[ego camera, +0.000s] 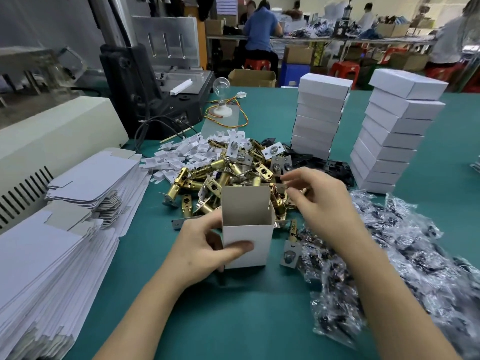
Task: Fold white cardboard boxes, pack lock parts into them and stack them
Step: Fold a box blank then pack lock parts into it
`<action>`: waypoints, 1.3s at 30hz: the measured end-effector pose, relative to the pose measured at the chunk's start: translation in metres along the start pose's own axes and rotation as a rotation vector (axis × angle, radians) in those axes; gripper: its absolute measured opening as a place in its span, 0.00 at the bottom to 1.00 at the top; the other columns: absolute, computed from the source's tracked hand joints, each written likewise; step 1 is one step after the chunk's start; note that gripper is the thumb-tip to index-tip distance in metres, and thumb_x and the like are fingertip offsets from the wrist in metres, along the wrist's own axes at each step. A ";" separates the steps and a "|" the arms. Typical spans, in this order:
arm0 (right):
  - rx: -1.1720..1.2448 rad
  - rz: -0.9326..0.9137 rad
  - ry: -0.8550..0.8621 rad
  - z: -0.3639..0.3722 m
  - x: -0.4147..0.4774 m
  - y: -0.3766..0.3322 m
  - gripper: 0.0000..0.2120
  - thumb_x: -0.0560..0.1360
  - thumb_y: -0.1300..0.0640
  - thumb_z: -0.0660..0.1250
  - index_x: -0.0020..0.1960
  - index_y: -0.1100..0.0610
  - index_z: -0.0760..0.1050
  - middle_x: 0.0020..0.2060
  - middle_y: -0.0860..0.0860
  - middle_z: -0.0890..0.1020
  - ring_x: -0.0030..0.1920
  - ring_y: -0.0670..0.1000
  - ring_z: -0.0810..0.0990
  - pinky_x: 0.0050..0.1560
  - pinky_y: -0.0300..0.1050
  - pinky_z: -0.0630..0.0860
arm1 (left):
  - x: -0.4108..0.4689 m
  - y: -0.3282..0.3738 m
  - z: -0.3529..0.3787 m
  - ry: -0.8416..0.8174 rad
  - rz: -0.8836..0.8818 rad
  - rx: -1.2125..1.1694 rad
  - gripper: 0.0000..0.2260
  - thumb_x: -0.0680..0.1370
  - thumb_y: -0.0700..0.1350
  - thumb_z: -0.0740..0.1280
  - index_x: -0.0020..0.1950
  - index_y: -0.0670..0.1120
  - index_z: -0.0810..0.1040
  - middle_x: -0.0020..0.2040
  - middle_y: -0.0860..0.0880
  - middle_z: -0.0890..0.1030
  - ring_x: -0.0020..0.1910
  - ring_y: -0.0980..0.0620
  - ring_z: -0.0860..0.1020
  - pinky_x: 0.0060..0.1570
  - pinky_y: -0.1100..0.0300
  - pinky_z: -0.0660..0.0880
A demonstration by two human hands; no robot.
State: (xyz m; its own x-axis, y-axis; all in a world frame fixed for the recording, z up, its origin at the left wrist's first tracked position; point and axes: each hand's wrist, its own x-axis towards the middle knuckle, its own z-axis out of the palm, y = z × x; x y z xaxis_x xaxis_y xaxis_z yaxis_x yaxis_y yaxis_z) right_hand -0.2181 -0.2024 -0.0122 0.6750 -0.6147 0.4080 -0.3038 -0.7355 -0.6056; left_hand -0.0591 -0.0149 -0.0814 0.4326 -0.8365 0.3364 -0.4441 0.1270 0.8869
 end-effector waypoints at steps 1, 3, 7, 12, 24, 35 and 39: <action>-0.113 -0.011 -0.065 -0.004 0.007 0.002 0.12 0.80 0.61 0.69 0.60 0.50 0.81 0.51 0.43 0.83 0.54 0.44 0.80 0.58 0.49 0.79 | 0.000 0.000 0.001 -0.018 0.000 0.005 0.15 0.70 0.55 0.80 0.54 0.68 0.83 0.42 0.56 0.86 0.23 0.55 0.77 0.24 0.62 0.75; -0.274 -0.084 -0.184 -0.010 0.019 0.001 0.14 0.79 0.62 0.69 0.60 0.48 0.81 0.53 0.44 0.83 0.56 0.47 0.78 0.59 0.52 0.78 | 0.001 -0.001 0.001 -0.038 -0.005 0.009 0.16 0.70 0.55 0.80 0.55 0.67 0.83 0.43 0.56 0.86 0.24 0.55 0.78 0.25 0.62 0.76; -0.521 -0.199 -0.404 -0.017 0.039 -0.002 0.16 0.75 0.66 0.68 0.57 0.48 0.79 0.50 0.44 0.80 0.55 0.49 0.76 0.54 0.52 0.78 | 0.000 0.000 0.002 -0.053 0.029 0.021 0.16 0.71 0.56 0.80 0.56 0.66 0.83 0.45 0.59 0.86 0.34 0.62 0.81 0.33 0.67 0.77; -0.718 -0.226 -0.506 -0.022 0.054 0.013 0.18 0.74 0.59 0.73 0.63 0.47 0.78 0.56 0.47 0.78 0.59 0.51 0.76 0.54 0.48 0.78 | 0.001 -0.003 0.002 -0.051 -0.019 0.032 0.17 0.70 0.59 0.79 0.58 0.66 0.83 0.51 0.58 0.87 0.43 0.50 0.87 0.41 0.46 0.84; -0.786 -0.332 -0.433 -0.020 0.061 0.029 0.16 0.78 0.47 0.72 0.64 0.46 0.80 0.55 0.47 0.78 0.57 0.51 0.78 0.49 0.44 0.72 | 0.000 -0.001 0.004 -0.027 -0.038 0.022 0.17 0.70 0.57 0.79 0.57 0.68 0.83 0.51 0.58 0.87 0.46 0.49 0.87 0.47 0.45 0.84; 0.166 -0.128 0.021 -0.090 0.050 -0.046 0.07 0.79 0.62 0.70 0.54 0.52 0.82 0.44 0.51 0.86 0.44 0.50 0.85 0.50 0.45 0.84 | 0.003 -0.001 0.006 -0.007 -0.036 0.048 0.22 0.68 0.62 0.78 0.60 0.72 0.78 0.51 0.61 0.86 0.42 0.51 0.86 0.42 0.51 0.84; 0.513 -0.039 -0.204 -0.085 0.031 -0.075 0.07 0.79 0.63 0.69 0.55 0.57 0.83 0.45 0.53 0.87 0.44 0.50 0.85 0.48 0.43 0.82 | 0.002 0.001 0.006 0.013 -0.043 0.017 0.27 0.68 0.63 0.79 0.64 0.68 0.74 0.52 0.62 0.87 0.34 0.54 0.84 0.34 0.60 0.81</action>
State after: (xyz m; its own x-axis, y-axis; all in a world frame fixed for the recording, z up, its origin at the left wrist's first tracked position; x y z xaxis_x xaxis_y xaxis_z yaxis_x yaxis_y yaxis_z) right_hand -0.2313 -0.1906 0.1034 0.8115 -0.4847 0.3265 0.0557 -0.4921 -0.8687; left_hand -0.0634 -0.0194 -0.0821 0.4615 -0.8341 0.3021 -0.4378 0.0820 0.8953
